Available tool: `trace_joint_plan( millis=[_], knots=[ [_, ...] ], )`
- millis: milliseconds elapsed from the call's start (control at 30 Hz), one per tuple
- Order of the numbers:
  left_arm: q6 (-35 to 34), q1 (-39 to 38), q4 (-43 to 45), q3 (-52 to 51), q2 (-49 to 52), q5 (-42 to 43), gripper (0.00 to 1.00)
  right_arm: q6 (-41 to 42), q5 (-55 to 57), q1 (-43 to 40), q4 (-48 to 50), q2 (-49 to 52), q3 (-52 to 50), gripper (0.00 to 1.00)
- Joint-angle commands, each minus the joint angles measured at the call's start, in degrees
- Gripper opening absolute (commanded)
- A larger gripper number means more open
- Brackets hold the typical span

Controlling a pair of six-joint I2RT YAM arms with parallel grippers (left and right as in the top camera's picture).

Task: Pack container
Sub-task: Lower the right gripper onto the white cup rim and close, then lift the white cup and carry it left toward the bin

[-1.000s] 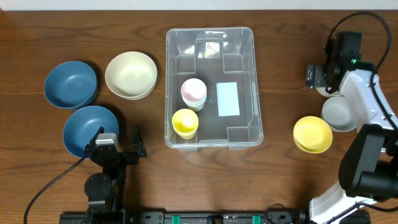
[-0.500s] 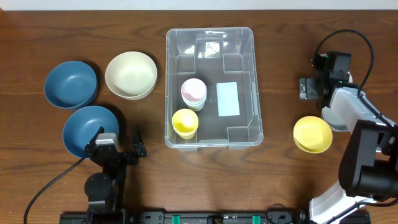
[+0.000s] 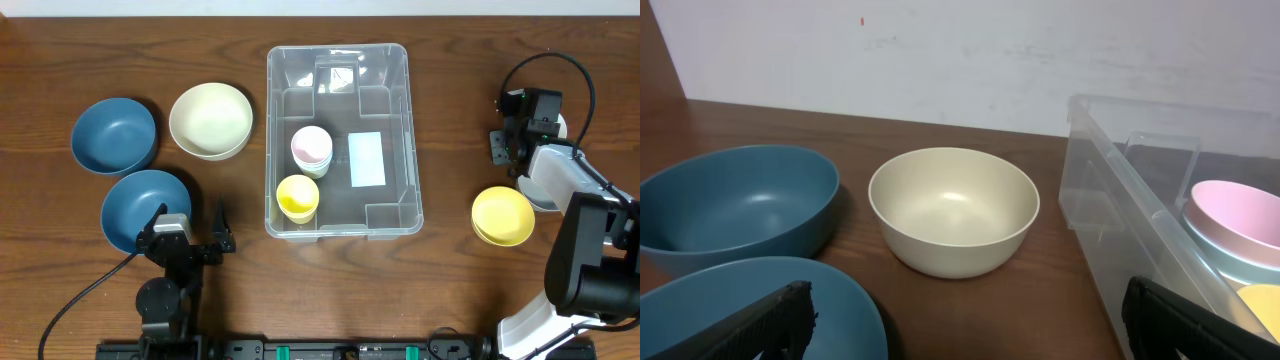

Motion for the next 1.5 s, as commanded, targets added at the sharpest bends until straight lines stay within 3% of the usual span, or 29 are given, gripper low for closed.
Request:
trace_joint_plan(
  millis=[0,267,800,1067,1467],
  knots=[
    [0.8,-0.2,-0.8,-1.6,0.0,0.6,0.98,-0.4,-0.2,0.0,-0.1,0.3,-0.3,0.55],
    [0.8,-0.2,-0.8,-1.6,0.0,0.6,0.98,-0.4,-0.2,-1.3,-0.3,0.3,-0.8,0.48],
    [0.8,-0.2,-0.8,-1.6,0.0,0.6,0.98,-0.4,-1.7,-1.8,-0.3,0.3,-1.1,0.15],
    [0.8,-0.2,-0.8,-1.6,0.0,0.6,0.98,-0.4,-3.3,-1.6,-0.3,0.3,-1.1,0.06],
    [0.8,-0.2,-0.8,-1.6,0.0,0.6,0.98,-0.4,-4.1,2.3,-0.8,-1.8,-0.9,0.01]
  ],
)
